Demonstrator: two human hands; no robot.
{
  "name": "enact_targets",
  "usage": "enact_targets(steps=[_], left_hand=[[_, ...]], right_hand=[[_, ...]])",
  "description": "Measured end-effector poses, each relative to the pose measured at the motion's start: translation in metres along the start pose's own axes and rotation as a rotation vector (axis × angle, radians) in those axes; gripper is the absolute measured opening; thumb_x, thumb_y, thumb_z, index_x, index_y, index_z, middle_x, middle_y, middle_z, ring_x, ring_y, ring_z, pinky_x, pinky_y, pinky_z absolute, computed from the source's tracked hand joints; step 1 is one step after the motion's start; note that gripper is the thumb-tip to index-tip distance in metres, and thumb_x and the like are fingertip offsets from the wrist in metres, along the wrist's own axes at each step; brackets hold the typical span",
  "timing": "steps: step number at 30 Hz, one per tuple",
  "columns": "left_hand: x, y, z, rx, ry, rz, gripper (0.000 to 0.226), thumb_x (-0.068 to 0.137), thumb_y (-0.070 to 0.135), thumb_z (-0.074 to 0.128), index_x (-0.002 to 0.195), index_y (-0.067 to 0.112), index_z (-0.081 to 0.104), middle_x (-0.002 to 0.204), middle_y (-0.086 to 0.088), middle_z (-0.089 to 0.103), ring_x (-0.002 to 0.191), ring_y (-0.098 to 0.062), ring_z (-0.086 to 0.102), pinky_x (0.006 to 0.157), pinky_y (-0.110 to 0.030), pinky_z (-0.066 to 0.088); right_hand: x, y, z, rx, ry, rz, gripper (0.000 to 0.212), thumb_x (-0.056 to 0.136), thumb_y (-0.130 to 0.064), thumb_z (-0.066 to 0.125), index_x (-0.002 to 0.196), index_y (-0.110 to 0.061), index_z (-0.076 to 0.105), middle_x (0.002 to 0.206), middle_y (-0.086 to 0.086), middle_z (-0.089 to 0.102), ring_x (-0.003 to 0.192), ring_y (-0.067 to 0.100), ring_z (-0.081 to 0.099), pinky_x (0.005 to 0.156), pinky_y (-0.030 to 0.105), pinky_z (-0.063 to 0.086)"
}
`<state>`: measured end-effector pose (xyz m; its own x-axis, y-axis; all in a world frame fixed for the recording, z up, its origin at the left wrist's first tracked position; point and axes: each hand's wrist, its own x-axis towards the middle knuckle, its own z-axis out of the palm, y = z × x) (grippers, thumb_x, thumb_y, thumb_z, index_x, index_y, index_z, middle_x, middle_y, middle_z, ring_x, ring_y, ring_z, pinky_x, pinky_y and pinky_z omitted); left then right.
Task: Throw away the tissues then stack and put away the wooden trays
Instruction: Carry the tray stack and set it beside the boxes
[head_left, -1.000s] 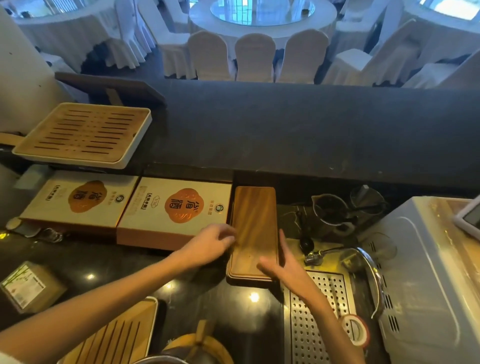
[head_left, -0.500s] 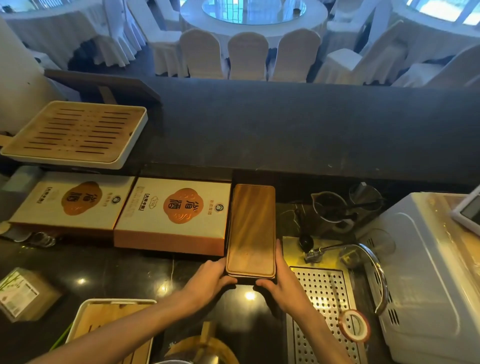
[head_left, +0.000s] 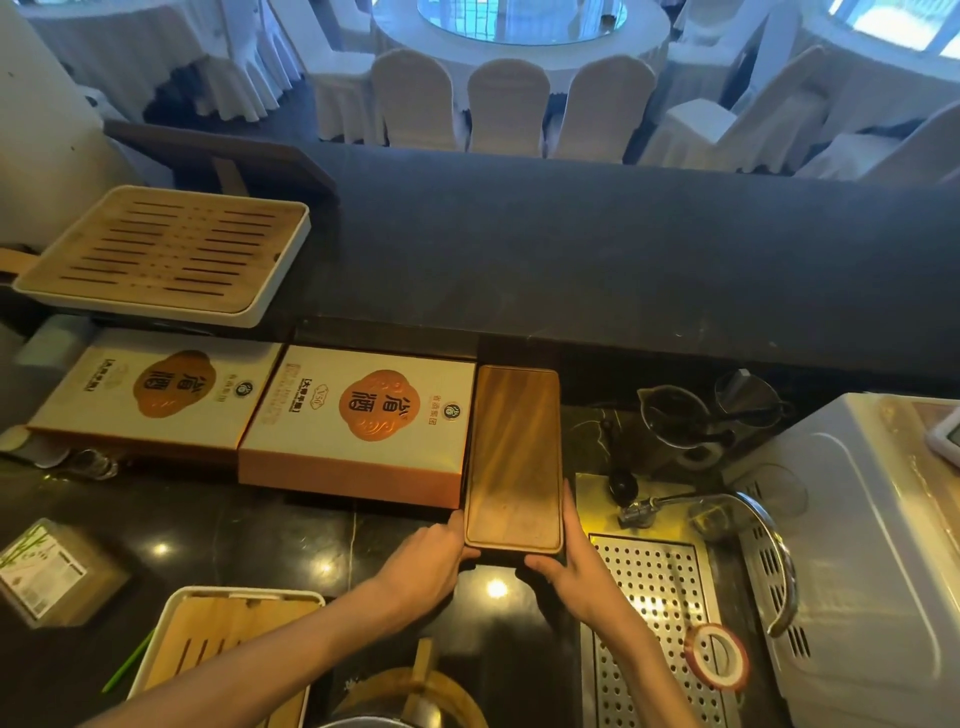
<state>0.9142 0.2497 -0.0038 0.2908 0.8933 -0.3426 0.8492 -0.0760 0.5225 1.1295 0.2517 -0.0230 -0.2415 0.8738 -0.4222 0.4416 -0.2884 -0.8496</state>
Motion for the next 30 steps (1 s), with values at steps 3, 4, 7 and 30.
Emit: enact_targets(steps=[3, 4, 7, 30], left_hand=[[0.003, 0.000, -0.004, -0.047, -0.060, -0.011, 0.048, 0.099, 0.018, 0.053, 0.144, 0.013, 0.038, 0.116, -0.006, 0.071, 0.110, -0.016, 0.068, 0.095, -0.032, 0.056], [0.006, -0.002, -0.008, -0.119, -0.127, -0.029, 0.052, 0.098, 0.022, 0.053, 0.147, 0.016, 0.034, 0.123, -0.006, 0.068, 0.116, -0.016, 0.064, 0.100, -0.034, 0.053], [0.015, -0.010, -0.018, -0.450, -0.398, -0.053, 0.076, 0.092, 0.041, 0.060, 0.154, 0.028, 0.018, 0.153, 0.002, 0.042, 0.140, -0.015, 0.041, 0.116, -0.038, 0.032], [0.030, -0.003, 0.021, -1.430, -0.242, -0.519, 0.043, 0.099, 0.036, 0.048, 0.137, 0.015, 0.047, 0.136, -0.009, 0.060, 0.133, -0.022, 0.049, 0.123, -0.045, 0.022]], right_hand=[[-0.001, -0.001, -0.002, 0.040, -0.029, -0.011, 0.102, 0.090, -0.018, 0.066, 0.153, -0.036, -0.012, 0.148, -0.022, 0.020, 0.139, 0.000, 0.018, 0.115, 0.025, 0.019], [-0.001, -0.001, -0.004, 0.064, -0.051, -0.020, 0.102, 0.089, -0.023, 0.067, 0.153, -0.036, -0.011, 0.148, -0.025, 0.018, 0.139, -0.001, 0.020, 0.113, 0.022, 0.021], [-0.002, -0.003, -0.009, 0.259, -0.094, 0.009, 0.117, 0.067, -0.062, 0.075, 0.153, -0.041, -0.003, 0.148, -0.028, 0.024, 0.134, 0.000, 0.031, 0.105, 0.016, 0.033], [0.024, 0.000, 0.031, 0.701, 0.254, 0.207, 0.068, 0.087, -0.057, 0.045, 0.146, -0.023, 0.039, 0.141, 0.007, 0.054, 0.130, 0.027, 0.051, 0.113, 0.053, 0.036]])
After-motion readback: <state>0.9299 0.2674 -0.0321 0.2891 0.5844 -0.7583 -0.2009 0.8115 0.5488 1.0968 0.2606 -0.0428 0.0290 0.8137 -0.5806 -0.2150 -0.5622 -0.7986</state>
